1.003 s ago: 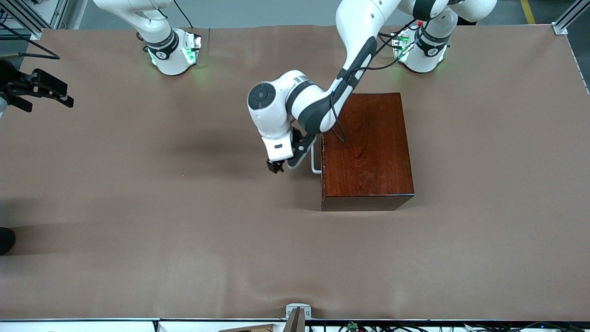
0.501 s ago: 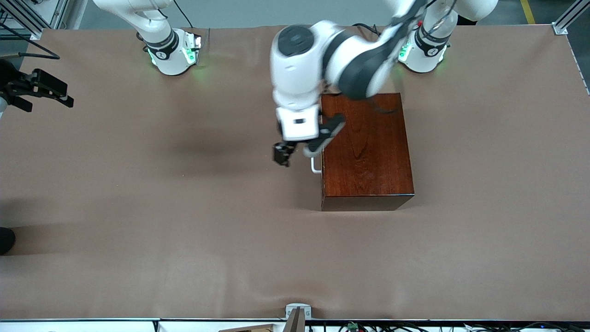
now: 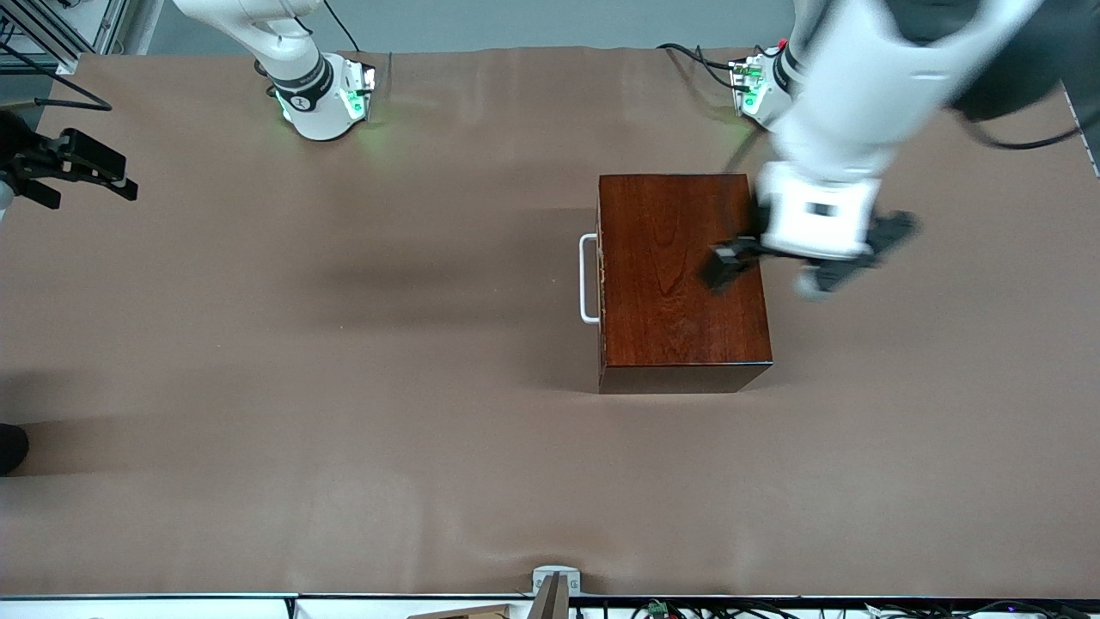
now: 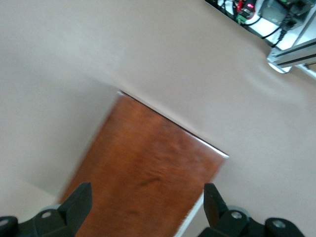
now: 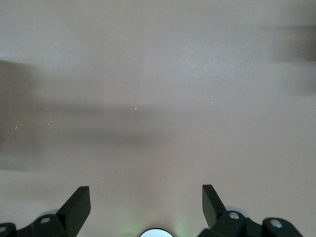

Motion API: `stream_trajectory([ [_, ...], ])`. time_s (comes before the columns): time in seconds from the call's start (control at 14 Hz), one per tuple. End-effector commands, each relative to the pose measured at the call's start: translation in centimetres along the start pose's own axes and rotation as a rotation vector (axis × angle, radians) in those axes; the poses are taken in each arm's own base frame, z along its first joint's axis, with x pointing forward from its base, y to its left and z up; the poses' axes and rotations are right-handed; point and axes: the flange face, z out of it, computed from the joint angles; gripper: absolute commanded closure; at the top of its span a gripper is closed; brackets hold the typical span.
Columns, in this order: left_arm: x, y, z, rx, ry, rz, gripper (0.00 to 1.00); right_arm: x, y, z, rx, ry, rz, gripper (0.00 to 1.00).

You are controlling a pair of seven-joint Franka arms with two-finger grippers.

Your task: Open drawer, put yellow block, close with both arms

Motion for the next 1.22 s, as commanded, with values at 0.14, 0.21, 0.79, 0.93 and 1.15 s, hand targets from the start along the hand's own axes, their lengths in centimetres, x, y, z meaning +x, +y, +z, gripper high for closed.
stream_trajectory([
  [0.14,5.2,-9.2,-1.7,0.03,-0.08,0.231,0.0,0.1,-0.1,-0.5,0.011,0.001,0.012,0.0],
  [0.21,6.1,-11.0,-2.1,0.034,-0.094,0.269,0.0,0.1,-0.1,-0.5,0.012,0.0,0.012,0.0],
  [0.79,9.1,-19.5,-4.4,0.049,-0.144,0.435,0.0,0.2,-0.1,-0.3,0.013,-0.001,0.012,0.0],
  [0.93,9.5,-21.0,-4.1,0.045,-0.156,0.469,0.0,0.2,-0.1,-0.3,0.013,-0.001,0.012,0.0],
  [1.15,8.2,-23.3,-3.8,0.031,-0.14,0.456,0.0,0.2,-0.1,-0.3,0.013,-0.001,0.012,0.0],
])
